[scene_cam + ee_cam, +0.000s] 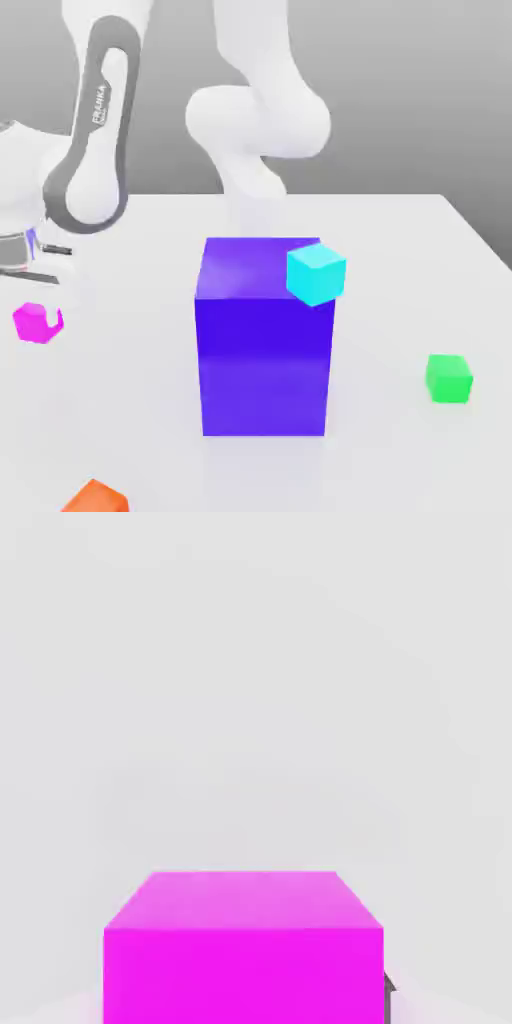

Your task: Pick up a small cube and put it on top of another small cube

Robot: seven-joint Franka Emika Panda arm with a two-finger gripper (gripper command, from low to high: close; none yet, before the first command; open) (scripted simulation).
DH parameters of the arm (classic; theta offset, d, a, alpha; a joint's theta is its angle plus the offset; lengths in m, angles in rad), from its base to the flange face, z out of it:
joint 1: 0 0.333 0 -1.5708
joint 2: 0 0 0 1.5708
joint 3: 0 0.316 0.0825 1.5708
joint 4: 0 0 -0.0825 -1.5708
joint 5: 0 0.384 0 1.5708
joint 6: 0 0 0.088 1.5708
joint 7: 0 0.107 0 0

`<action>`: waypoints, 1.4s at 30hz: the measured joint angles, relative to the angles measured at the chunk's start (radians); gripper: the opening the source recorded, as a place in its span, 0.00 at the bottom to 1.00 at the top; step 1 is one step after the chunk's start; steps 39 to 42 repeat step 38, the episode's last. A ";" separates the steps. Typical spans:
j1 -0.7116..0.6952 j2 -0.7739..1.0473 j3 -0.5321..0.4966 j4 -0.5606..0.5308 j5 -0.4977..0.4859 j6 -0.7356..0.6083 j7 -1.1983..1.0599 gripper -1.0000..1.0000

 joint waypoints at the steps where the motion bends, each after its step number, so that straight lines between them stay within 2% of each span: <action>1: 0.022 0.003 0.023 0.015 -0.004 -0.015 0.001 0.00; 11: 0.245 0.036 0.256 0.163 -0.039 -0.161 0.011 0.00; 16: 0.371 0.034 0.387 0.197 -0.055 -0.206 0.010 0.00; 22: 0.546 -0.035 0.554 0.118 -0.070 -0.176 -0.008 0.00; 27: 0.845 -0.132 0.703 0.004 -0.088 -0.114 -0.028 0.00; 29: 0.929 -0.158 0.697 -0.048 -0.105 -0.068 -0.025 0.00; 34: 0.916 -0.011 0.637 -0.059 -0.209 0.094 0.046 0.00; 35: 0.923 0.018 0.625 -0.058 -0.228 0.121 0.060 1.00; 42: 0.924 0.018 0.625 -0.058 -0.228 0.121 0.060 1.00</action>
